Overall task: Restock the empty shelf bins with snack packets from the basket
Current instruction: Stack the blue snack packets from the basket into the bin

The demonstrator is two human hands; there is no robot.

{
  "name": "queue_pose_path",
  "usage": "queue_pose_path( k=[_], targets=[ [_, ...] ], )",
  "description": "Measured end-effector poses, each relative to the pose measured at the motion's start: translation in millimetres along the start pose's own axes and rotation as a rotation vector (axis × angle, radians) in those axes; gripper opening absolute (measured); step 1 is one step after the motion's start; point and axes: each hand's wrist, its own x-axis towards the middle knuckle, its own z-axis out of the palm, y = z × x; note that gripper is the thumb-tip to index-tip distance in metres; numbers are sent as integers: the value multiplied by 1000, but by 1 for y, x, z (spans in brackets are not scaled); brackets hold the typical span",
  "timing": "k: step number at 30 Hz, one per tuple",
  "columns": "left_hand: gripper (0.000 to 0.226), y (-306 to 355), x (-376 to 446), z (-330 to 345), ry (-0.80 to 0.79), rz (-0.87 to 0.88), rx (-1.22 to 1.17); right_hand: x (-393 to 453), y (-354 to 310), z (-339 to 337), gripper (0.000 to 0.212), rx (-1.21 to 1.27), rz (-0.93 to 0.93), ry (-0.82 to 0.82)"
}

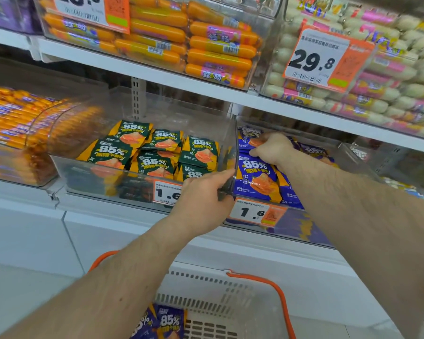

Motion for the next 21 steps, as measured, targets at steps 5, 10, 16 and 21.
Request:
queue_pose_path(
  k=[5, 10, 16, 21],
  targets=[
    [30, -7, -11, 5, 265, 160, 258, -33, -5, -3, 44, -110, -101, 242],
    [19, -16, -41, 3, -118, 61, 310, -116, 4, 30, 15, 182, -782, 708],
    [37, -61, -83, 7, -870, -272, 621, -194, 53, 147, 7, 292, -697, 250],
    [37, -81, -95, 6, -982, -364, 624, -215, 110, 243, 11, -18, -226, -513]
  ],
)
